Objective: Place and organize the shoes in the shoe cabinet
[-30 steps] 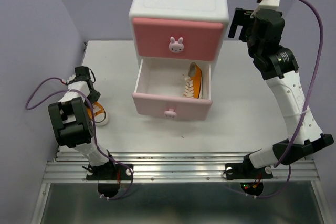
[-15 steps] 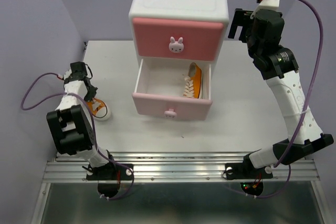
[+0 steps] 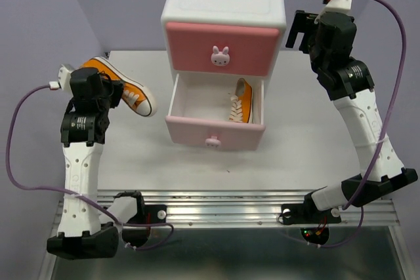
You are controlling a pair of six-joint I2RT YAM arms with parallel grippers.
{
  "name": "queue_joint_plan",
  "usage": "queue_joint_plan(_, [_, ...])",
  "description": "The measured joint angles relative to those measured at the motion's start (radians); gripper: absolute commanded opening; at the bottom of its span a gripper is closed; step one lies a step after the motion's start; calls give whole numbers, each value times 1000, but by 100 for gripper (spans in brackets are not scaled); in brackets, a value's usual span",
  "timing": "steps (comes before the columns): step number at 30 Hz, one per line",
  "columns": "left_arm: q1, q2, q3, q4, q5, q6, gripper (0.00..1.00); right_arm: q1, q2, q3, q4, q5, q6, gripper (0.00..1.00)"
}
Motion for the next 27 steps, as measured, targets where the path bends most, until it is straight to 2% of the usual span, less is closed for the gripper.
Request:
queue_joint_plan(7, [-362,15,59,-112,-126,-306,0,0,-13,11,-2,0,-5,100])
queue_joint_plan(11, [-597,137,231,-173,-261,-444,0,0,-18,18,-2,0,-5,100])
queue_joint_plan(14, [-737,198,298,-169,-354,-548,0,0,-26,18,-2,0,-6,100])
queue_joint_plan(20, [-879,254,304,-187,-444,-678,0,0,-62,16,-5,4,-10,100])
queue_joint_plan(27, [-918,346,313,-158,-492,-696,0,0,-101,2,-5,16,-23,100])
